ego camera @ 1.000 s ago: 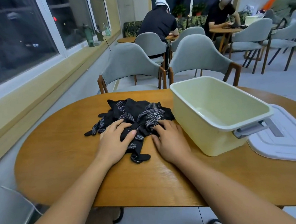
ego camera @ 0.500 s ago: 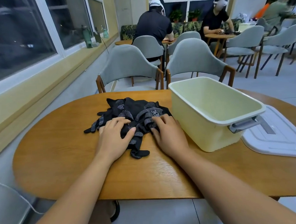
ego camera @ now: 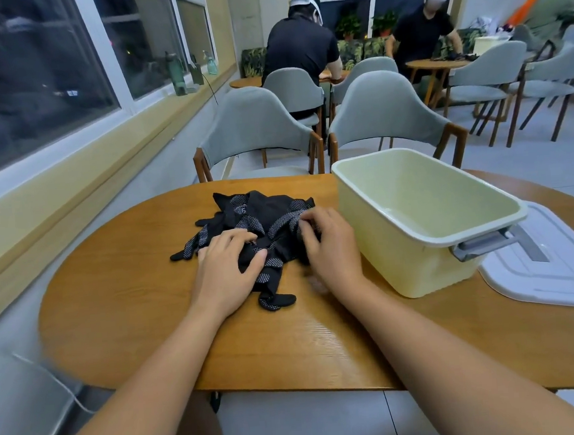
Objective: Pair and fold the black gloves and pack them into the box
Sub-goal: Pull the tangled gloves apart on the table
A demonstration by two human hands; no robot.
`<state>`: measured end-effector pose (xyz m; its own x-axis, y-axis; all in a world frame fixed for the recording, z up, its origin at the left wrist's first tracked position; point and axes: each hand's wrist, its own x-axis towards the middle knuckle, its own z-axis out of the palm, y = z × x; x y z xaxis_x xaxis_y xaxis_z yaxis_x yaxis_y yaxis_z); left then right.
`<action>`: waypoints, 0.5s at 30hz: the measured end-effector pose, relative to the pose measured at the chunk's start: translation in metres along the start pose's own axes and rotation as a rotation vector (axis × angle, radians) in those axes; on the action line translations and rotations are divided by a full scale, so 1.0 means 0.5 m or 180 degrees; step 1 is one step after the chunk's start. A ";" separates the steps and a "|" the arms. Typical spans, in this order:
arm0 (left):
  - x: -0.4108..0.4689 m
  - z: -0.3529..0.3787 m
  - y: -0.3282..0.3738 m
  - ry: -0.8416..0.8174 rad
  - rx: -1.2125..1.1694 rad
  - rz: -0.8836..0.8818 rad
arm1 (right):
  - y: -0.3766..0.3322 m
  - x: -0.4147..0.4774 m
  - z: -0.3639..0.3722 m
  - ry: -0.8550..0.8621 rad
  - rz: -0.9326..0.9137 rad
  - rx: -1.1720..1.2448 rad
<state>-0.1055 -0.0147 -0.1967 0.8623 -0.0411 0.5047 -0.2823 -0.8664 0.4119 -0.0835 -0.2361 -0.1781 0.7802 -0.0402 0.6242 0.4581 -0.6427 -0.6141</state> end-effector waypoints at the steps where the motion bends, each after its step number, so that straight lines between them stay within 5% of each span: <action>1: -0.001 -0.002 0.002 0.0014 -0.0008 0.0015 | -0.017 0.010 -0.009 0.0037 -0.0048 0.0071; 8: -0.008 -0.020 0.016 0.0128 -0.0132 0.0048 | -0.134 0.098 -0.069 0.0205 -0.0152 0.0199; 15: -0.027 -0.064 0.058 0.0319 -0.0390 0.0216 | -0.186 0.126 -0.125 -0.0335 0.0404 0.0608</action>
<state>-0.1386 -0.0233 -0.1671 0.7950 -0.0421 0.6051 -0.3928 -0.7959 0.4607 -0.1037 -0.2267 -0.0516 0.8721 -0.0252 0.4886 0.4179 -0.4810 -0.7707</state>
